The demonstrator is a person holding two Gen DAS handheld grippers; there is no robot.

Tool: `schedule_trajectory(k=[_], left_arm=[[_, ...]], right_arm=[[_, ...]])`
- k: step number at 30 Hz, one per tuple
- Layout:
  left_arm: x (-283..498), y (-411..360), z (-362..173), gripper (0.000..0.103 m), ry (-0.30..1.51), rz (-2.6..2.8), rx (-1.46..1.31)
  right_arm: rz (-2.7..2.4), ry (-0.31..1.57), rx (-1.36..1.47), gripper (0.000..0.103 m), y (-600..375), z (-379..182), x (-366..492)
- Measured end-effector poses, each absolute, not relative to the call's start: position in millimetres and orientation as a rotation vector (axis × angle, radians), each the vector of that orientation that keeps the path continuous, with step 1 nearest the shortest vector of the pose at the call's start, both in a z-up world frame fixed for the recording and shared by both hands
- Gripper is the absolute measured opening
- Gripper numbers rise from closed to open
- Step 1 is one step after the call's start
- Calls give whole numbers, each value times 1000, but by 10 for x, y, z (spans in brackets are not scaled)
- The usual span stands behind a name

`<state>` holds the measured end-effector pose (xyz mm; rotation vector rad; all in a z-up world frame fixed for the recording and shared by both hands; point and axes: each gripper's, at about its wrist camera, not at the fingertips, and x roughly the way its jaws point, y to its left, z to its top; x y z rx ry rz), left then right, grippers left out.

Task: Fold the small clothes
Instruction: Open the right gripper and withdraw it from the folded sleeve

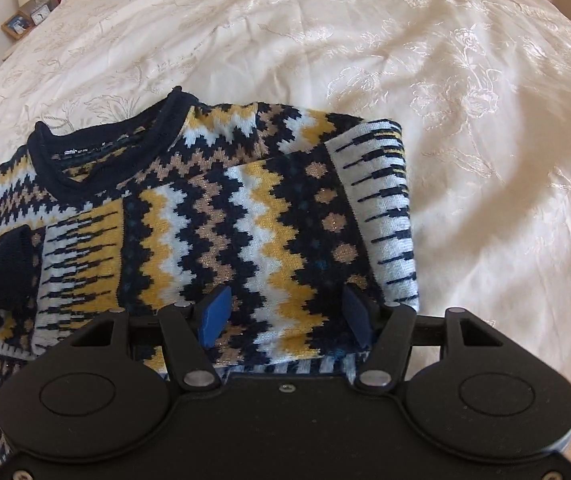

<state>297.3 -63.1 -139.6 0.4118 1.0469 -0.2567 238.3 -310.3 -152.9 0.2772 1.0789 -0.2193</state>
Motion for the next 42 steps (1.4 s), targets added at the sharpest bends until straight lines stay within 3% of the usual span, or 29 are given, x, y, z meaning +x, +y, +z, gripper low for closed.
schedule_trajectory(k=[20, 24, 29, 32, 35, 38, 42], left_arm=[[3088, 136, -1528, 81, 1161, -4, 323], [2959, 248, -1557, 81, 1203, 24, 322], [2827, 286, -1633, 82, 1193, 21, 310], [2802, 256, -1698, 87, 1169, 29, 319], [2764, 212, -1737, 103, 1142, 81, 342], [2740, 227, -1743, 103, 1135, 78, 302], [2847, 290, -1784, 103, 1131, 60, 266]], right_arm=[[-289, 1082, 247, 63, -3249, -1549, 2308], [-372, 1101, 308, 72, -3383, -1536, 2236], [-422, 1077, 335, 72, -3445, -1418, 2084], [-425, 1072, 329, 72, -3422, -1359, 1992], [-431, 1067, 347, 76, -3417, -1311, 1867], [-419, 1084, 349, 77, -3372, -1304, 1757], [-378, 1088, 360, 91, -3271, -1306, 1584]])
